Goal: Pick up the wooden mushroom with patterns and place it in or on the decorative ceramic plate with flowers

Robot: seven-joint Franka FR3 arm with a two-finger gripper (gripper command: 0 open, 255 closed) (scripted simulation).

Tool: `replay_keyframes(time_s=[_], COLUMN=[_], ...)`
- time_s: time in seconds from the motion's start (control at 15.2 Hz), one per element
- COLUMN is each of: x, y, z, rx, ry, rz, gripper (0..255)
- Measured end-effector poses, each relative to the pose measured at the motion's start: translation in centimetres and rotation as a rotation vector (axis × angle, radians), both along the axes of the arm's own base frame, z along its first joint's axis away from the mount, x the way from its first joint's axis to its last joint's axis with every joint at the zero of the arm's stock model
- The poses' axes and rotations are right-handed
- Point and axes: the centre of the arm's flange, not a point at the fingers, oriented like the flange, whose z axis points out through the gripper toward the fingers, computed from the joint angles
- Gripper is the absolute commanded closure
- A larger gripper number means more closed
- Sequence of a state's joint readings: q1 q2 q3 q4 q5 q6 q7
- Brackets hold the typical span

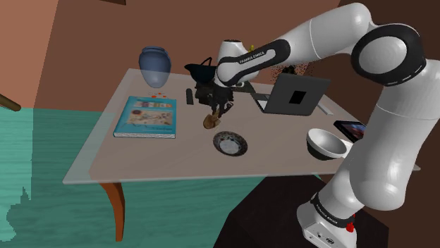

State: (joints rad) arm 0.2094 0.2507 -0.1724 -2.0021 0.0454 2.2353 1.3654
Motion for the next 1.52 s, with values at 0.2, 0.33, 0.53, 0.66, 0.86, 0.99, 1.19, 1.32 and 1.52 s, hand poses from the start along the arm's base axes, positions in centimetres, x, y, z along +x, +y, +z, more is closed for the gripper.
replay_keyframes(time_s=[0.2,0.33,0.53,0.66,0.86,0.99,1.19,1.32,1.52], x=[-3.3,-5.9,-9.7,-12.0,-12.9,-13.1,-13.0,-13.1,-13.1], y=[0.0,-0.4,-0.4,-0.3,-0.3,-0.3,-0.4,-0.4,-0.3], z=[0.5,0.5,0.6,0.5,-0.3,-1.4,-2.9,-3.9,-5.5], rx=[0.0,0.0,0.0,0.0,0.0,0.0,0.0,0.0,0.0], ry=[0.001,0.0,0.0,0.001,0.001,0.001,0.001,0.001,0.001], rz=[0.0,0.0,-0.001,0.0,0.0,0.0,0.0,0.0,0.0], gripper=[255,255,255,255,255,255,255,255,255])
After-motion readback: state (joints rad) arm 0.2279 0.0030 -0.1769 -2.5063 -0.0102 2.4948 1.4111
